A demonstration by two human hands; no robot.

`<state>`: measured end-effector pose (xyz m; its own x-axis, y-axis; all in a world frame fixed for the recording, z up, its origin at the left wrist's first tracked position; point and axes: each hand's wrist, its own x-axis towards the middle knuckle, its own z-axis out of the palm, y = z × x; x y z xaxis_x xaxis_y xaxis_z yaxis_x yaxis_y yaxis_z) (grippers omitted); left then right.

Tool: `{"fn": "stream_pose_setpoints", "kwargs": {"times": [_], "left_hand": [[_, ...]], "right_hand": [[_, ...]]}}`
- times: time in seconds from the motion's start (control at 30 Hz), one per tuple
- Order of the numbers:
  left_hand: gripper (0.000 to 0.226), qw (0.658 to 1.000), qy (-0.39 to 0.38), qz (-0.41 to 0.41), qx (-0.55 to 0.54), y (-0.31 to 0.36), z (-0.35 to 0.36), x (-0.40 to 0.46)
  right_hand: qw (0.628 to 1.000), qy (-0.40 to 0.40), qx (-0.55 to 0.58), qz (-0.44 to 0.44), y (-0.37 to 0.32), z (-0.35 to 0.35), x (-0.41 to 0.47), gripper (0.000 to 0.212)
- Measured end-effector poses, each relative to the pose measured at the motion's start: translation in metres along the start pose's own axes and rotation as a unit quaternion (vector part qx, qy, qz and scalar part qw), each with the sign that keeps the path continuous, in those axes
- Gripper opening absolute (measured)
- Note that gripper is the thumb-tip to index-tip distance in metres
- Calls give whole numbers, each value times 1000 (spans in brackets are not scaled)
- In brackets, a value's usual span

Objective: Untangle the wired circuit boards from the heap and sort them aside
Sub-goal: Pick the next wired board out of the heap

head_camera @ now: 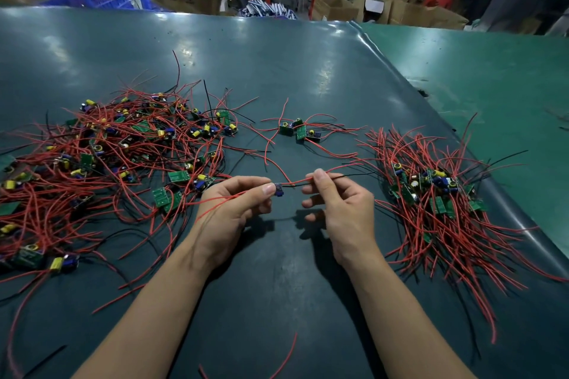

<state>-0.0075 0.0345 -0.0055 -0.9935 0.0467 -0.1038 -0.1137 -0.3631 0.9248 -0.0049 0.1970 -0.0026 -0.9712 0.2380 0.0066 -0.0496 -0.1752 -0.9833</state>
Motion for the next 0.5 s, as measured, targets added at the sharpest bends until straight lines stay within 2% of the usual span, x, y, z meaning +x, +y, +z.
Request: {"fn": "stream_pose_setpoints", "kwargs": {"times": [0.2,0.37,0.43,0.5], "left_hand": [[11,1000,-2,2,-12,2,2,-3],[13,1000,1,5,-10,1,4,-3],[12,1000,10,7,-24,1,3,-2],[9,998,30,2,-51,0,1,0]], "right_hand": [[991,77,112,20,-1,-7,10,22],[979,143,145,9,-3,-16,18,24],[978,126,166,20,-2,-14,16,21],[983,58,166,58,-1,-8,11,19]]}}
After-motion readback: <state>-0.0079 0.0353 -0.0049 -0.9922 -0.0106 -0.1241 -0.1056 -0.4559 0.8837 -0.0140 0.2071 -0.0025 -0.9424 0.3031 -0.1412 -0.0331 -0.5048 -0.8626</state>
